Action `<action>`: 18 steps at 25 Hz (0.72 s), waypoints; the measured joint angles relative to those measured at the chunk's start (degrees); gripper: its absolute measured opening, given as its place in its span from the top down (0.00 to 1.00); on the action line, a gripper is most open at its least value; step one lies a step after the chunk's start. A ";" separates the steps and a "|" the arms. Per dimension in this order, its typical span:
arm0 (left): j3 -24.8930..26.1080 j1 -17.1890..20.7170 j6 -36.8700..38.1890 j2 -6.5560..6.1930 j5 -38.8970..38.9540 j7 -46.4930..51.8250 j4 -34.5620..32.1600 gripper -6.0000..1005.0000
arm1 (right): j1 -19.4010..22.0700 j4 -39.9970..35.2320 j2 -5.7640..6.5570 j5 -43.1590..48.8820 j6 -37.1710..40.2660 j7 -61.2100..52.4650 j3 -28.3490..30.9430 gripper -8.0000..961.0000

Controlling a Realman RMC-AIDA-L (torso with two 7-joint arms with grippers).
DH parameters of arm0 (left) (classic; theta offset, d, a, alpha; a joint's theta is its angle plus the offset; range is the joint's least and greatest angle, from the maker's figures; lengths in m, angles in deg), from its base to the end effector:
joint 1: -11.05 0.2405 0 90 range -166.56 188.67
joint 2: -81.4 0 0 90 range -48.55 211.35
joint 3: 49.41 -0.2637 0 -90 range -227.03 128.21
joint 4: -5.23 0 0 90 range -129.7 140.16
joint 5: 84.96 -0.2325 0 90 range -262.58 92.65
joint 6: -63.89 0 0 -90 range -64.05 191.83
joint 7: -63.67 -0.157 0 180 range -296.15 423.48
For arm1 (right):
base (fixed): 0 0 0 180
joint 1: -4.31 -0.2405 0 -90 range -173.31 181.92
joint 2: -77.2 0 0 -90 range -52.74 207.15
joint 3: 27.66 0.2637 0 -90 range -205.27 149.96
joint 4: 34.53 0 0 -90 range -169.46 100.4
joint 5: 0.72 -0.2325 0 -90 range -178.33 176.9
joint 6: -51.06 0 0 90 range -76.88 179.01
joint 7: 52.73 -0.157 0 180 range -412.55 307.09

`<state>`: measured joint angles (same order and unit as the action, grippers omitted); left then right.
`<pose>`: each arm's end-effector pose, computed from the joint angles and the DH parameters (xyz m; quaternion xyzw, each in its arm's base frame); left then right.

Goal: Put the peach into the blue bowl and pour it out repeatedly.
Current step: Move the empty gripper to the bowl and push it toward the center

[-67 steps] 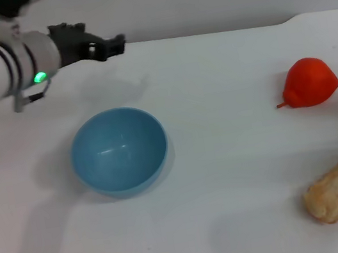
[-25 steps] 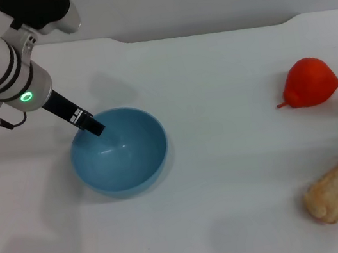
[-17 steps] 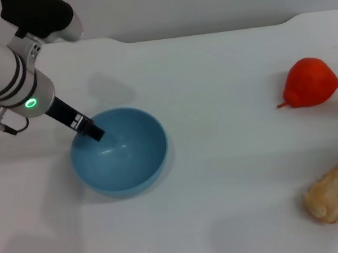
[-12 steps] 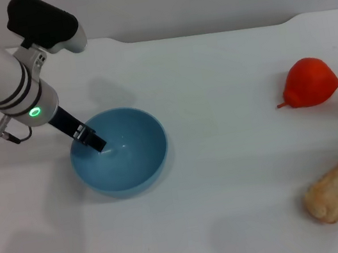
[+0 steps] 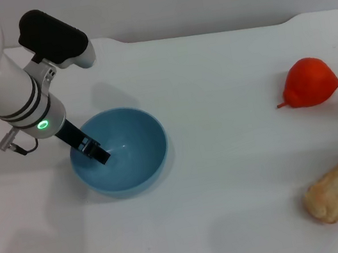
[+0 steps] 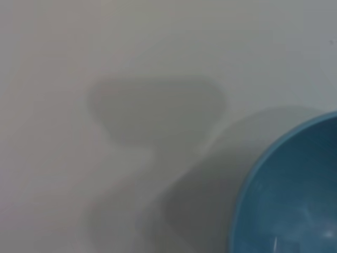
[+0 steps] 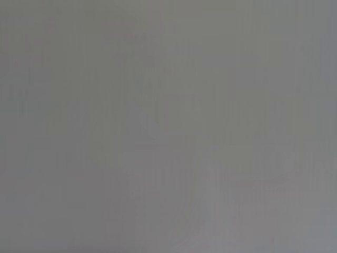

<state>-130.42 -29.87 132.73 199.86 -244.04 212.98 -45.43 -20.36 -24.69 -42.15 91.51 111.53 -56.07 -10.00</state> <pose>-0.2624 0.4173 -0.0495 -0.8655 -0.3596 0.2507 0.2424 0.3821 0.3381 -0.0502 -0.6733 0.3133 0.2284 0.6296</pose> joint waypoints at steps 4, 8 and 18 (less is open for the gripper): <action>-0.94 0.21 0.02 0.02 0.06 -0.25 0.02 0.19 | -0.02 0.01 0.00 0.12 0.00 0.00 0.00 0.26; -4.37 0.41 -1.01 0.01 -0.23 -0.41 -0.19 0.30 | 0.02 0.00 -0.02 0.15 0.00 0.00 0.01 0.26; -9.07 0.27 -4.08 0.15 -0.44 0.02 -0.71 0.57 | -0.05 -0.05 0.00 -0.06 0.00 0.04 0.01 0.26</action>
<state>-139.49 -29.60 128.65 200.00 -244.48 213.00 -46.15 -20.40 -24.74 -42.15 91.45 111.53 -56.03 -9.99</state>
